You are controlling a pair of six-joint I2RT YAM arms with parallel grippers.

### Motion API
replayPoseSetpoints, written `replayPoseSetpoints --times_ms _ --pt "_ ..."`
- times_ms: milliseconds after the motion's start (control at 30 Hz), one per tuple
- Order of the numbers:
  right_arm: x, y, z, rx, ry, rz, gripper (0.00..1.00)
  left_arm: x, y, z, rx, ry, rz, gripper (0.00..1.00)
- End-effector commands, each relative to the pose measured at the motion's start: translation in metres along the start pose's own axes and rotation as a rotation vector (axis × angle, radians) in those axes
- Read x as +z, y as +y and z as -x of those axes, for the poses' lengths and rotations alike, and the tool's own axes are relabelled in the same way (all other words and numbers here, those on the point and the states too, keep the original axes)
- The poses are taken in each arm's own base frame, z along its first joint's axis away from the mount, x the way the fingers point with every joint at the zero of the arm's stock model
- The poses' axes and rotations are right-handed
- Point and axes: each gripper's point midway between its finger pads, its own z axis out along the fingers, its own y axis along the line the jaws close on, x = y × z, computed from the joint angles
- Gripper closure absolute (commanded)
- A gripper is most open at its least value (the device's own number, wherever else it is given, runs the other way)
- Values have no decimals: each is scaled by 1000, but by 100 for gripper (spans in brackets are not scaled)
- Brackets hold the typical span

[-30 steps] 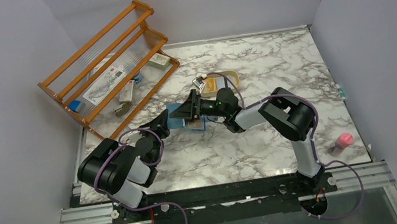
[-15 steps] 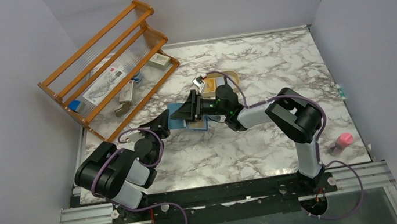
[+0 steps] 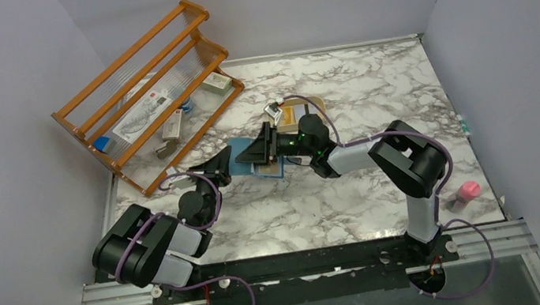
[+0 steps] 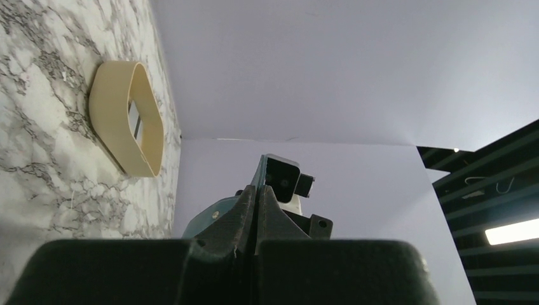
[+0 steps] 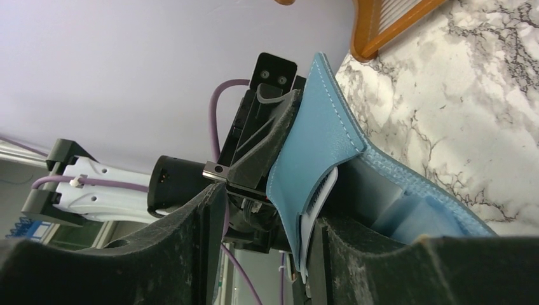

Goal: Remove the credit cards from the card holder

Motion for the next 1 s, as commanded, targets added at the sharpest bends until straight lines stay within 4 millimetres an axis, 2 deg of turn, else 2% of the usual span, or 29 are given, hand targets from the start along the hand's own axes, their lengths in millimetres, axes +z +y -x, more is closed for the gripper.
replayPoseSetpoints --times_ms 0,100,233,367,667,833,967 --pt "-10 8 -1 -26 18 16 49 -6 -31 -13 1 60 -106 100" --pt "-14 12 1 -24 12 33 50 -7 -30 -12 16 56 -95 100" --pt "-19 15 4 -28 5 45 58 -7 -26 -11 39 47 -74 100" --pt "-24 15 7 -32 -8 41 59 -6 -23 -9 53 40 -55 100" --pt "-32 7 10 -22 -29 37 59 -4 -18 -10 61 44 -37 100" --pt "-34 2 9 -13 -34 37 67 -4 -17 -10 59 46 -37 100" --pt "-37 -2 9 -6 -43 27 68 -3 -17 -10 61 47 -37 100"
